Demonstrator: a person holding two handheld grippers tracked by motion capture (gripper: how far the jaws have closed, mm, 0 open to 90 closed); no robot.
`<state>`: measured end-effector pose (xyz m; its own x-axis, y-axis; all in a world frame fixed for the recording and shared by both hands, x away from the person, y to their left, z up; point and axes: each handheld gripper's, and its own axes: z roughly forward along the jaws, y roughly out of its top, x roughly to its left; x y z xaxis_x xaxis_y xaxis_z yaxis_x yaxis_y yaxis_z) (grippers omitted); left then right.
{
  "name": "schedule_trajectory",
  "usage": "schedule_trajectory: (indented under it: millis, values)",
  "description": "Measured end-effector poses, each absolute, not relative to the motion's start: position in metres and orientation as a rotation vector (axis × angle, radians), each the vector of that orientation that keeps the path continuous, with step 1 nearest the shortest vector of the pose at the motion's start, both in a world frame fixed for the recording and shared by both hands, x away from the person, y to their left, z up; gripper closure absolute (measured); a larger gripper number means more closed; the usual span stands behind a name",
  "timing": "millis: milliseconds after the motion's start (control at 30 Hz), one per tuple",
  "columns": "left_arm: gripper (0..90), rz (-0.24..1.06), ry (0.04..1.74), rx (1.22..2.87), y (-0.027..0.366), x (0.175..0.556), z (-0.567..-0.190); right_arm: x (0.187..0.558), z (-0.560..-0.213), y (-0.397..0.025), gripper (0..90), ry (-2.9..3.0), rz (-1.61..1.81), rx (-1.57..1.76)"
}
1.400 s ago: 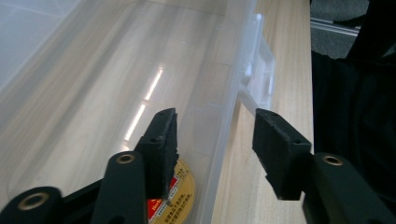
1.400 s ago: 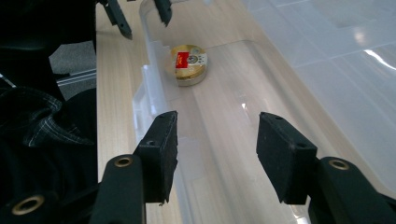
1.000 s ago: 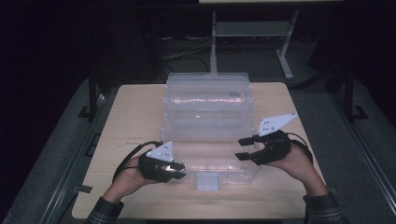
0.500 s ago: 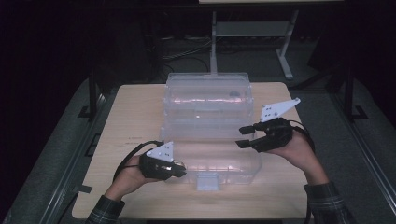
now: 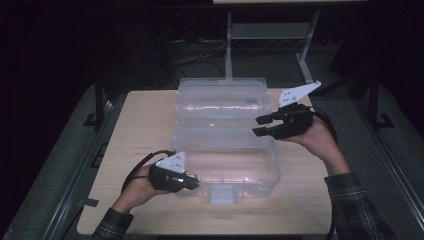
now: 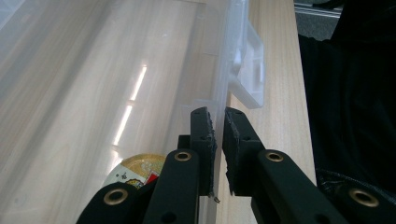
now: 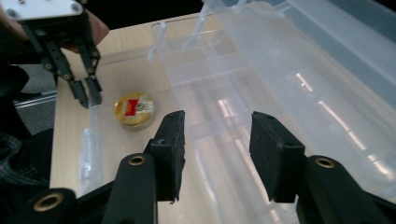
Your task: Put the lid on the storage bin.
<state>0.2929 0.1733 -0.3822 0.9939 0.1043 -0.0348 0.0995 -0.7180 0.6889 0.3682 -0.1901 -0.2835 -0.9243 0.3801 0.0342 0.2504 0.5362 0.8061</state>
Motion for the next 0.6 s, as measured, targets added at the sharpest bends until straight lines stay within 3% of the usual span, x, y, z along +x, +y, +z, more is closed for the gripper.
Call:
schedule_trajectory:
  millis: [600]
  values:
    - [82.8,0.003,0.137,2.367,0.174,0.293,-0.383,0.425,-0.279,-0.179,63.9,2.662,1.259,0.545]
